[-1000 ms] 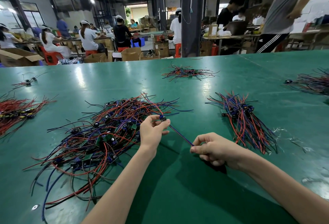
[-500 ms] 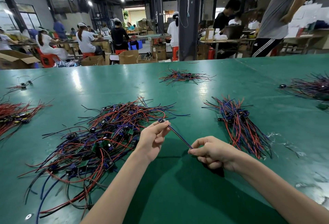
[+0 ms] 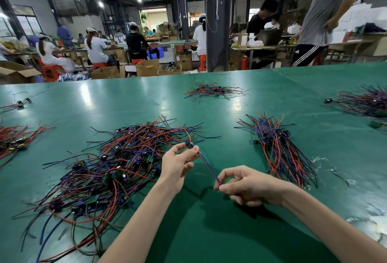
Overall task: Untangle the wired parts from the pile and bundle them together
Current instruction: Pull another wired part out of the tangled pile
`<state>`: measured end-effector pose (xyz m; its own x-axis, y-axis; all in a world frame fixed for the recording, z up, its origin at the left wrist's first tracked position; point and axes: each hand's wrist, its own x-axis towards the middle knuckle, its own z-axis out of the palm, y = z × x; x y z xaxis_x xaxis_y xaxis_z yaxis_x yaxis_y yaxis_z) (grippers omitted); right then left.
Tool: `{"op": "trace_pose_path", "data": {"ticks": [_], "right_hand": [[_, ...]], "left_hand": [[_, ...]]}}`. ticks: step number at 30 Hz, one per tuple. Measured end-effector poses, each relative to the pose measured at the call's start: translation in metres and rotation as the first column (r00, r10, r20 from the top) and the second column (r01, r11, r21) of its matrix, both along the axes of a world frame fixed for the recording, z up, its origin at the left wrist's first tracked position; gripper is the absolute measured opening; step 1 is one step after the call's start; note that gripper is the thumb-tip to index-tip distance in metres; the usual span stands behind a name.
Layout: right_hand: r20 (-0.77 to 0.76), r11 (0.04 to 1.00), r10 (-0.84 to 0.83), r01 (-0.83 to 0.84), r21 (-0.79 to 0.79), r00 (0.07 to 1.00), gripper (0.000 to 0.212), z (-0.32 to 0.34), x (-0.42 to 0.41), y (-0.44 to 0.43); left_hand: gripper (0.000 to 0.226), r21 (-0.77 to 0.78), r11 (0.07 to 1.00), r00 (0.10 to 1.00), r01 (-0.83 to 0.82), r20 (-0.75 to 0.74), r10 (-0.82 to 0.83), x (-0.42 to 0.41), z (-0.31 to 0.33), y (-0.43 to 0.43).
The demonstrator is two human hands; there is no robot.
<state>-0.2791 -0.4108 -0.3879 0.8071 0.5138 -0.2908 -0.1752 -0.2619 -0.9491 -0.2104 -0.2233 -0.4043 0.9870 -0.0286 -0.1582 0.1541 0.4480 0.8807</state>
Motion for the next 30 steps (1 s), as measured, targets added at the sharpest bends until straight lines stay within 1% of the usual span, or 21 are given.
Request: {"op": "trace_pose_path", "data": {"ticks": [3, 6, 9, 10, 12, 14, 16, 19, 23, 27, 30], "right_hand": [[0.012, 0.999, 0.043, -0.043, -0.022, 0.999, 0.01, 0.003, 0.0, -0.002], [0.018, 0.998, 0.068, -0.068, 0.002, 0.998, 0.029, 0.004, -0.001, 0.001], [0.062, 1.0, 0.012, -0.012, -0.003, 0.998, 0.041, 0.001, 0.002, 0.005], [0.081, 1.0, -0.031, 0.03, 0.006, 0.996, 0.041, -0.001, 0.003, 0.007], [0.113, 0.988, -0.149, 0.143, 0.055, 0.982, 0.032, -0.004, 0.006, 0.01], [0.129, 0.962, -0.262, 0.248, 0.118, 0.956, 0.021, -0.009, 0.008, 0.014], [0.136, 0.935, -0.339, 0.317, 0.158, 0.931, 0.018, -0.014, 0.009, 0.017], [0.137, 0.908, -0.403, 0.377, 0.18, 0.905, 0.018, -0.019, 0.01, 0.02], [0.137, 0.861, -0.488, 0.45, 0.236, 0.862, 0.017, -0.01, 0.021, 0.015], [0.217, 0.802, -0.586, 0.522, 0.291, 0.78, 0.014, 0.026, 0.045, -0.012], [0.231, 0.744, -0.657, 0.566, 0.356, 0.718, 0.014, 0.06, 0.061, -0.043]], "left_hand": [[0.028, -0.012, 0.997, 0.997, 0.074, -0.014, -0.074, -0.002, 0.0, -0.003], [0.035, 0.004, 0.989, 0.988, 0.151, -0.031, -0.151, -0.005, 0.0, -0.008], [0.037, 0.022, 0.978, 0.978, 0.208, -0.018, -0.208, -0.007, -0.001, -0.01], [0.036, 0.029, 0.974, 0.974, 0.225, -0.012, -0.225, -0.008, -0.001, -0.011], [0.033, 0.053, 0.966, 0.967, 0.254, -0.001, -0.254, -0.01, -0.003, -0.014], [0.03, 0.079, 0.959, 0.962, 0.272, 0.017, -0.274, -0.012, -0.005, -0.016], [0.026, 0.089, 0.957, 0.959, 0.277, 0.04, -0.281, -0.014, -0.006, -0.018], [0.025, 0.084, 0.955, 0.955, 0.283, 0.069, -0.289, -0.016, -0.006, -0.017], [0.031, 0.075, 0.942, 0.938, 0.327, 0.096, -0.334, -0.019, -0.004, -0.015], [0.032, 0.087, 0.936, 0.933, 0.342, 0.087, -0.349, -0.019, -0.003, -0.015], [0.035, 0.089, 0.936, 0.934, 0.341, 0.078, -0.347, -0.02, -0.002, -0.015]]}}
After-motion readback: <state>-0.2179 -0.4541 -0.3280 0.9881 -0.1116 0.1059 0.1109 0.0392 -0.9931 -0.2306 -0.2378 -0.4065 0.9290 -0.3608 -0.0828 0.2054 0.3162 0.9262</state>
